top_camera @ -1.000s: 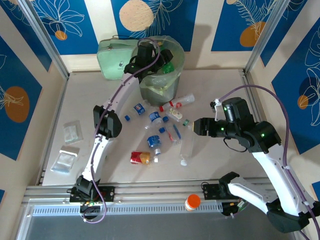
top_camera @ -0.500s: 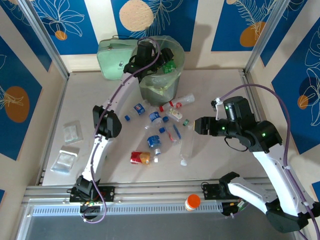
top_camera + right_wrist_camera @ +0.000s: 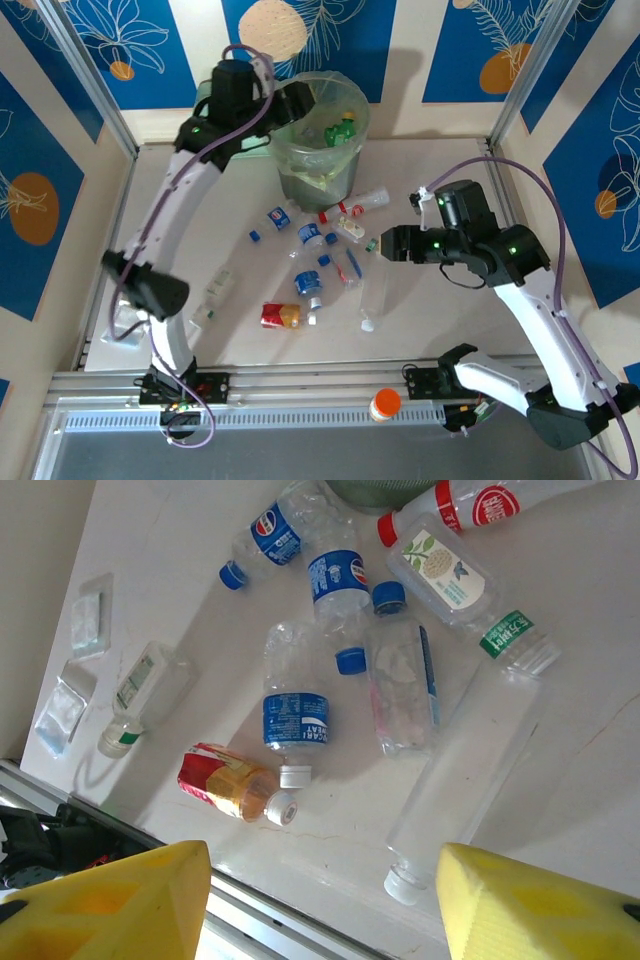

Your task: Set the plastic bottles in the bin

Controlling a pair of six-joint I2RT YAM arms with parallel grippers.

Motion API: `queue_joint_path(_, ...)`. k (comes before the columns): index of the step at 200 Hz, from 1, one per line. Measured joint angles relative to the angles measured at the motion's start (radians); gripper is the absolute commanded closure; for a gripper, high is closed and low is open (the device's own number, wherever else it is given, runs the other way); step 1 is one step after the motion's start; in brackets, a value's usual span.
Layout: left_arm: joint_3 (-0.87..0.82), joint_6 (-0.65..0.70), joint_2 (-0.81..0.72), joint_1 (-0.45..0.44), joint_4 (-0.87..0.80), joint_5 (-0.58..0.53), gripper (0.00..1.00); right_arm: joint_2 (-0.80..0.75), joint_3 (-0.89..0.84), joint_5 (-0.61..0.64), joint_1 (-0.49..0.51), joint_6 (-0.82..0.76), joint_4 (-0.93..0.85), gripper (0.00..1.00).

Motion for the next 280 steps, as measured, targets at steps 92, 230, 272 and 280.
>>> queue_joint_path(92,-0.694,-0.021,-0.426,0.021,-0.145,-0.054,0.33,0.278,0.013,0.058,0.225,0.023,0.009,0.35)
queue_joint_path(230,-0.811,0.018,-0.808,0.068,-0.418,-0.224,0.32,1.055,0.466,0.167,0.38,0.087,-0.042,0.24)
queue_joint_path(272,-0.815,0.042,-0.82,0.068,-0.455,-0.225,0.32,1.173,0.545,0.172,0.397,0.087,-0.073,0.26)
queue_joint_path(280,-0.816,0.045,-0.823,0.068,-0.459,-0.225,0.32,1.186,0.549,0.177,0.401,0.087,-0.078,0.26)
